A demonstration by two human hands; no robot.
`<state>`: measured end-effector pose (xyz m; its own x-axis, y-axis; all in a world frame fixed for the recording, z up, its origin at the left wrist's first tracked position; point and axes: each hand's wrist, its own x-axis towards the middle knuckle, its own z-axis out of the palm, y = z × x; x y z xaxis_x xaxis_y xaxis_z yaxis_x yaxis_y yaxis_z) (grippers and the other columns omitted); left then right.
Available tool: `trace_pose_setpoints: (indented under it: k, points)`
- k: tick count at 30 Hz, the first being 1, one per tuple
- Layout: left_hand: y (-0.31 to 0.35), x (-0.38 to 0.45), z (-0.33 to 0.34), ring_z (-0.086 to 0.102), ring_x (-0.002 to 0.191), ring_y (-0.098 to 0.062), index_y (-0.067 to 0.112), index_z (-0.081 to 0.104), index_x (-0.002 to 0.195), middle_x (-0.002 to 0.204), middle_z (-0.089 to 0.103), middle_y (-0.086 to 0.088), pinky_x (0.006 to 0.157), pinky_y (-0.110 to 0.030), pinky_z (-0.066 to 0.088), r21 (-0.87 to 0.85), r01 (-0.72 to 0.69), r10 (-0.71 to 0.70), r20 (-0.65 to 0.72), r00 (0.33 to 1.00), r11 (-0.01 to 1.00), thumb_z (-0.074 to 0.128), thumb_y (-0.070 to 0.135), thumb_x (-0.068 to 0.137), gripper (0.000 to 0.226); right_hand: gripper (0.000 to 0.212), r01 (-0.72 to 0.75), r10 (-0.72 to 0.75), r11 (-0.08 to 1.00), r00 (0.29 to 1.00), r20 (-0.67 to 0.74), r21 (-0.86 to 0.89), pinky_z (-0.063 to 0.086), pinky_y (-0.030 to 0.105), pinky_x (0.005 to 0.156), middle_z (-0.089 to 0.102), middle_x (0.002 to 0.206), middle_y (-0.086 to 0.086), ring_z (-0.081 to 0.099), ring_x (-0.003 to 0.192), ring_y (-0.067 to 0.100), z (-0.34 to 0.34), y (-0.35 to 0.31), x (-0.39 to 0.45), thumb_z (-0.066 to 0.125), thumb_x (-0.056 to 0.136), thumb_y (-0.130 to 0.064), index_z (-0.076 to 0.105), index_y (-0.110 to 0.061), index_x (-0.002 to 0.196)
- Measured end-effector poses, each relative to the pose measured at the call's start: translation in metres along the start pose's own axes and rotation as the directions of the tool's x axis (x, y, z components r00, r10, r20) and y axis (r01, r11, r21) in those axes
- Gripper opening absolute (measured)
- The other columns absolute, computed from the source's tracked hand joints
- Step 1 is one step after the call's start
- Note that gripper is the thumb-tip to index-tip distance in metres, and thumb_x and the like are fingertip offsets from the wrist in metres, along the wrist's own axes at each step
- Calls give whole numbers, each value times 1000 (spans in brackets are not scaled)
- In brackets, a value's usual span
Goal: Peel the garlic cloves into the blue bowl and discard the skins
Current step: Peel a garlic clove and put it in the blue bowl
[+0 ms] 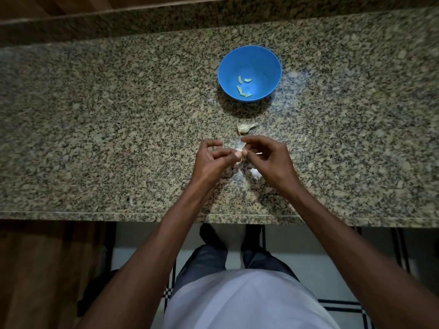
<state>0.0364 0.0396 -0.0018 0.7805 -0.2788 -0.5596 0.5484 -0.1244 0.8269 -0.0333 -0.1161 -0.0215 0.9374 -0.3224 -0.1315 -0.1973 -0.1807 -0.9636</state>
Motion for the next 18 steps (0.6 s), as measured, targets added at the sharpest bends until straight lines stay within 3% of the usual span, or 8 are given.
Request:
trace_pose_setpoints:
  k: [5, 10, 14, 16, 18]
  points:
    - [-1, -2, 0, 76, 98, -18, 14, 44, 130, 105, 78, -9, 83, -25, 56, 136, -105, 101, 30, 994, 985, 88, 14, 81, 65, 30, -190, 170, 970, 976, 137, 152, 62, 42, 94, 78, 116, 5, 76, 105, 17, -9, -1, 4, 76, 94, -11, 75, -7, 124]
    - [-2, -3, -1, 75, 95, -17, 16, 45, 131, 101, 78, -8, 81, -22, 55, 182, -140, 131, 60, 990, 973, 85, 11, 83, 63, 25, -115, 122, 992, 954, 272, -42, 62, 51, 89, 77, 112, -3, 75, 99, 23, -19, -4, 12, 72, 98, -12, 78, -17, 121]
    - [-2, -2, -5, 76, 99, -21, 15, 49, 131, 104, 78, -10, 91, -32, 58, 130, -102, 93, 69, 993, 986, 87, 13, 82, 62, 20, -129, 131, 991, 955, 267, -24, 63, 47, 91, 81, 103, -3, 77, 97, 16, -21, -7, 17, 77, 94, -14, 81, -17, 113]
    - [-3, -1, -7, 75, 104, -27, 10, 57, 128, 108, 78, -13, 96, -40, 59, 75, -54, 49, 63, 997, 996, 86, 10, 82, 55, 19, -134, 131, 991, 964, 230, -2, 62, 49, 91, 81, 102, -3, 77, 95, 17, -20, -6, 16, 77, 94, -13, 81, -16, 112]
    - [-5, 0, -8, 74, 108, -30, 5, 66, 122, 111, 77, -15, 94, -39, 60, 36, -21, 19, 52, 998, 999, 85, 7, 82, 45, 19, -142, 134, 989, 974, 183, 35, 62, 52, 90, 81, 100, 0, 78, 94, 21, -17, -5, 15, 76, 95, -12, 80, -14, 113]
